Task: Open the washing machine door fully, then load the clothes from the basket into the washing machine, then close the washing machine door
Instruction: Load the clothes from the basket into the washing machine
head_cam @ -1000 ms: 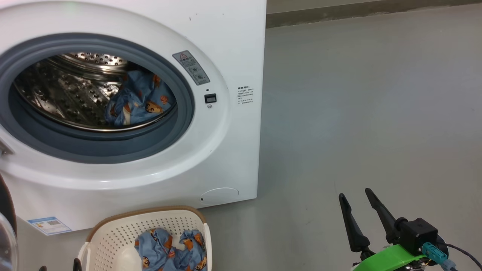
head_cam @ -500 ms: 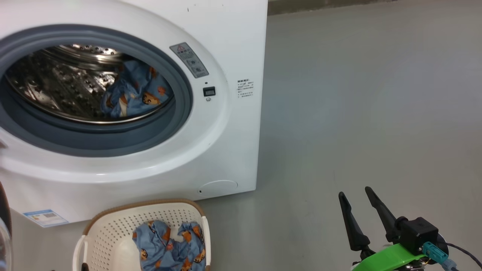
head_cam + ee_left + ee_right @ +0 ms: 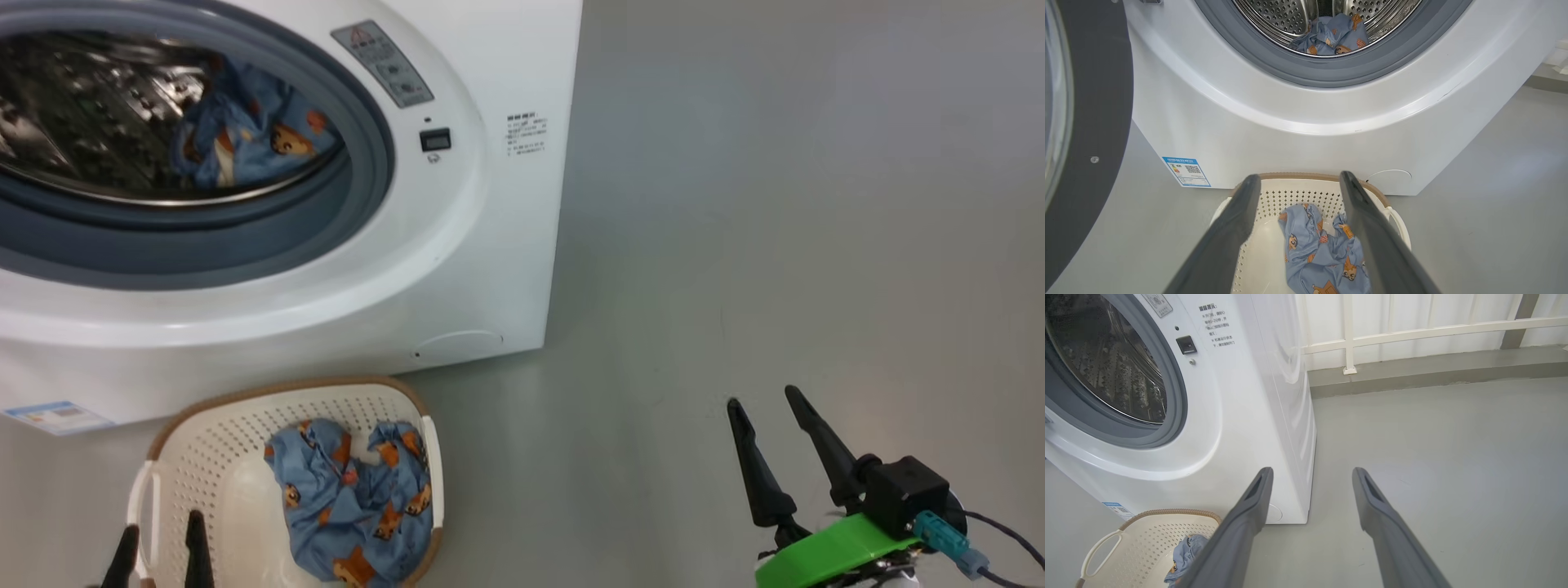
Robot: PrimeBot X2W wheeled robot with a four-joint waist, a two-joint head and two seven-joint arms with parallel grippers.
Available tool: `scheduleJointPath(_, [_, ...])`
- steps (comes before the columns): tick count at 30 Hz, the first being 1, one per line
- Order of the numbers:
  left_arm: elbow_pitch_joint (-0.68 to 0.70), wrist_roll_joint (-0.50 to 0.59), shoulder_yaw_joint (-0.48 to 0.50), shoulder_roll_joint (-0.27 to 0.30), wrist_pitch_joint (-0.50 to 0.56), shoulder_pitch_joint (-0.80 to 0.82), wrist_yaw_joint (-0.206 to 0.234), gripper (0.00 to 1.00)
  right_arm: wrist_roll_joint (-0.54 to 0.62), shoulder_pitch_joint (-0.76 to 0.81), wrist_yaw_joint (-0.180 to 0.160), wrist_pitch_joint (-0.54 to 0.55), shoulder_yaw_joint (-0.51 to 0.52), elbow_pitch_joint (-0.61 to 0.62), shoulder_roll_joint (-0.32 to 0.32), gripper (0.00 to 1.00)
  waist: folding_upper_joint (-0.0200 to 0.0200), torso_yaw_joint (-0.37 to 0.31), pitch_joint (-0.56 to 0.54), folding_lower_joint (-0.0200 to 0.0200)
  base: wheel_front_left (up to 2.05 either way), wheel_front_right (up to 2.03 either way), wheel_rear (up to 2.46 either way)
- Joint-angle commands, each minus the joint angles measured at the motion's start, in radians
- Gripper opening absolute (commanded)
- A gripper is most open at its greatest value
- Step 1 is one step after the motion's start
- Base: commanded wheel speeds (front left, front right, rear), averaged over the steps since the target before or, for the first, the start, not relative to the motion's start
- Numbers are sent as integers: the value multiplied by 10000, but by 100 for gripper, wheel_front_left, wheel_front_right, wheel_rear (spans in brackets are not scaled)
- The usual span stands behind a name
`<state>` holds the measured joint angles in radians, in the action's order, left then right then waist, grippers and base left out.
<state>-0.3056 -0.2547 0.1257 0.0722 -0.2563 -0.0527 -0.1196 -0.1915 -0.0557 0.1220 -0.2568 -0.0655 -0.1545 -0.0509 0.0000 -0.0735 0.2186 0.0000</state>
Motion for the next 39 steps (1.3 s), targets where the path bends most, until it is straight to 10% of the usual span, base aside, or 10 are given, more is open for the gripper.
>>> scheduleJointPath(1, [65, -75, 259, 331, -55, 415, -33, 100, -109, -324, 87, -49, -318, 306, 7, 100, 0, -89, 539, 0, 0, 0, 0])
scheduleJointPath(39, [-4272, -4631, -4636, 4072, -55, 6026, -111, 100, -690, -1691, 87, -49, -932, 1854, 7, 100, 0, -1365, 6298, 0, 0, 0, 0])
